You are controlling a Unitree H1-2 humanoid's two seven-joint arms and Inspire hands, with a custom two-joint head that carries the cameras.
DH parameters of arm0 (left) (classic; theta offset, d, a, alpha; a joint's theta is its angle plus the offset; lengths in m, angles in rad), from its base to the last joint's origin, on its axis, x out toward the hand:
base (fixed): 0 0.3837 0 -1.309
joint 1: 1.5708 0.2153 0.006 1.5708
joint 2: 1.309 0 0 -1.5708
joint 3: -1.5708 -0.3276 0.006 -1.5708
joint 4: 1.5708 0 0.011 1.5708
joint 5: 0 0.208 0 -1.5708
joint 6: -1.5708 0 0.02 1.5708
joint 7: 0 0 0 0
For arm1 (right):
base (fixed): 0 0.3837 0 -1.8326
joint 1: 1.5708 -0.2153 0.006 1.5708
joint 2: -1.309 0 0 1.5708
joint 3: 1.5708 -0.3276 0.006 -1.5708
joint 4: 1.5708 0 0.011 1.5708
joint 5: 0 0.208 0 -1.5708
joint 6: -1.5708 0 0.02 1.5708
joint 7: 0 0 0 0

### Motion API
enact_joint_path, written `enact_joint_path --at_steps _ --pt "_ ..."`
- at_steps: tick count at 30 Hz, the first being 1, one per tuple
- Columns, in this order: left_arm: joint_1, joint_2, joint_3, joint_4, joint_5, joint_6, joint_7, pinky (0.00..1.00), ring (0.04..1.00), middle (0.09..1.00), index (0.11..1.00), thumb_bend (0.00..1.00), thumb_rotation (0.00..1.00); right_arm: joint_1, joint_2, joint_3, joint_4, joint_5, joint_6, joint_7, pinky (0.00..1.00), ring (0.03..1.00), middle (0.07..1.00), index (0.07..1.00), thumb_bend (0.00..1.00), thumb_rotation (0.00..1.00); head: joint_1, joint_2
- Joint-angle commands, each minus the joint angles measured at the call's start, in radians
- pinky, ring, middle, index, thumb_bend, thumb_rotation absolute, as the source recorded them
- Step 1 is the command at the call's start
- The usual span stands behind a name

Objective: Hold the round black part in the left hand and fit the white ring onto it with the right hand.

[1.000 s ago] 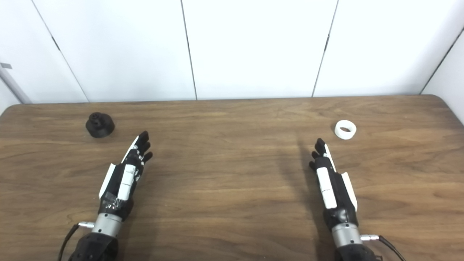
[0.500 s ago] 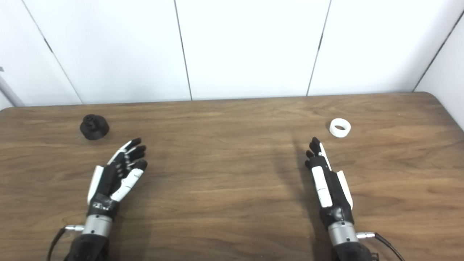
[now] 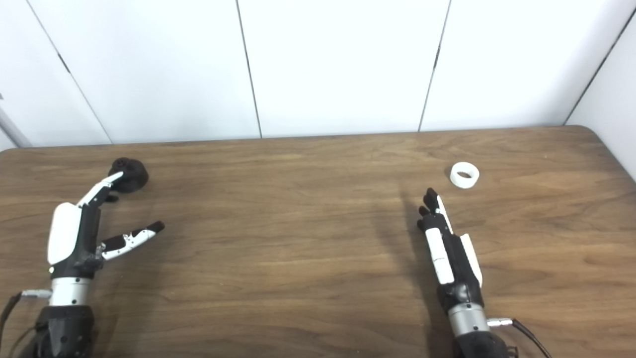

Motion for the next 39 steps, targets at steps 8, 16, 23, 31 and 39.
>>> enact_joint_path --at_steps 8,16,23,31,39 --pt "-0.037 0.032 -0.022 0.218 0.060 -0.036 0.221 0.79 0.887 0.941 0.939 0.84 0.23 -0.025 -0.022 -0.007 -0.015 0.015 -0.030 0.007 0.95 0.973 0.994 1.000 0.44 1.00 0.070 -0.015" --pt "-0.098 0.044 -0.020 0.345 0.010 -0.039 0.281 0.85 0.934 0.981 0.990 0.82 0.34 -0.032 -0.033 -0.011 -0.008 0.038 -0.035 0.018 0.97 0.992 1.000 1.000 0.46 1.00 0.115 -0.027" --pt "-0.137 0.057 -0.024 0.375 -0.049 0.019 0.212 0.86 0.949 0.993 0.997 0.84 0.39 -0.028 -0.042 -0.017 -0.015 0.053 -0.032 0.025 0.98 0.989 1.000 1.000 0.44 1.00 0.143 -0.021" --pt "-0.155 0.081 -0.040 0.318 -0.105 0.114 0.044 0.98 0.999 1.000 1.000 0.95 0.44 -0.025 -0.065 -0.033 -0.024 0.082 -0.034 0.043 1.00 1.000 1.000 1.000 0.40 1.00 0.202 -0.010" --pt "-0.172 0.109 -0.058 0.243 -0.199 0.202 -0.193 1.00 1.000 1.000 1.000 1.00 0.48 -0.027 -0.081 -0.050 -0.026 0.129 -0.027 0.063 1.00 1.000 1.000 1.000 0.36 1.00 0.265 -0.015"
